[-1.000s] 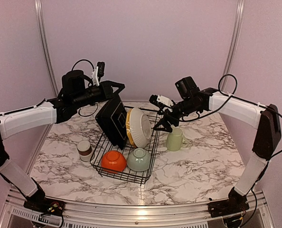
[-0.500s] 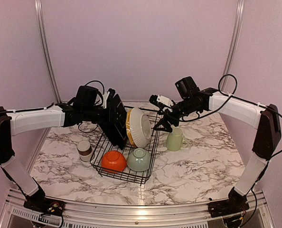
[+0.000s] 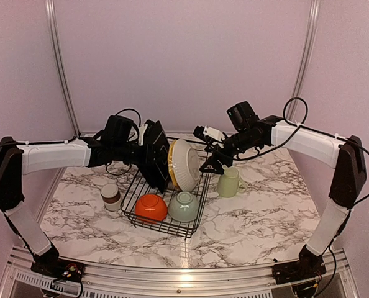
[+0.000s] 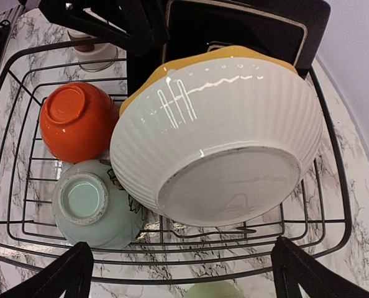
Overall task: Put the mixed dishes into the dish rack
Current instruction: Grab the plate from the dish rack.
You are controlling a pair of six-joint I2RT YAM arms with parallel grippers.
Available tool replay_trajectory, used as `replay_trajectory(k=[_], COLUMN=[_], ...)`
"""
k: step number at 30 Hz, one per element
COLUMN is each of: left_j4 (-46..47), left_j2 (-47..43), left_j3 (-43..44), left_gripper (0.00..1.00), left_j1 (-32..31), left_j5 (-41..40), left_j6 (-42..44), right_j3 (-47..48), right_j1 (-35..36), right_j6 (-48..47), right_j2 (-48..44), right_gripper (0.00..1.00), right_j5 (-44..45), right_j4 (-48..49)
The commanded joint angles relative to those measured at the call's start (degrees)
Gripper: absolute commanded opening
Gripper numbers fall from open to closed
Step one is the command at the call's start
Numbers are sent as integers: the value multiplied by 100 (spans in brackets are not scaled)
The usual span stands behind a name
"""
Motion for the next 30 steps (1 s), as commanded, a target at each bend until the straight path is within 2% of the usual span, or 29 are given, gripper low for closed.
replay_trajectory(k=[1,4,10,16,22,30], left_j4=[29,165,-103,-346,-46,-45], left_j2=[455,382,76,362,500,817], left_j3=[16,45,279,464,441,666], left_gripper=[30,35,41,34,29,30], left_j1=[-123,-222,-420,-425,-434,-451], left_j5=[337,363,-231,-451,-313,-130], left_j6=[16,94,279,306,414,427], right_j3=[170,196,245,319,322,374], right_j1=[65,65,65,72,73,74], right_j6=[-9,-10,11,49,62,52], right_j2=[73,105,158,214,286,292], right_gripper=[98,98,99,98,99,98], right_j5=[47,21,94,195,290,281], right_j4=[-115,-136,-121,-121,-99,-138])
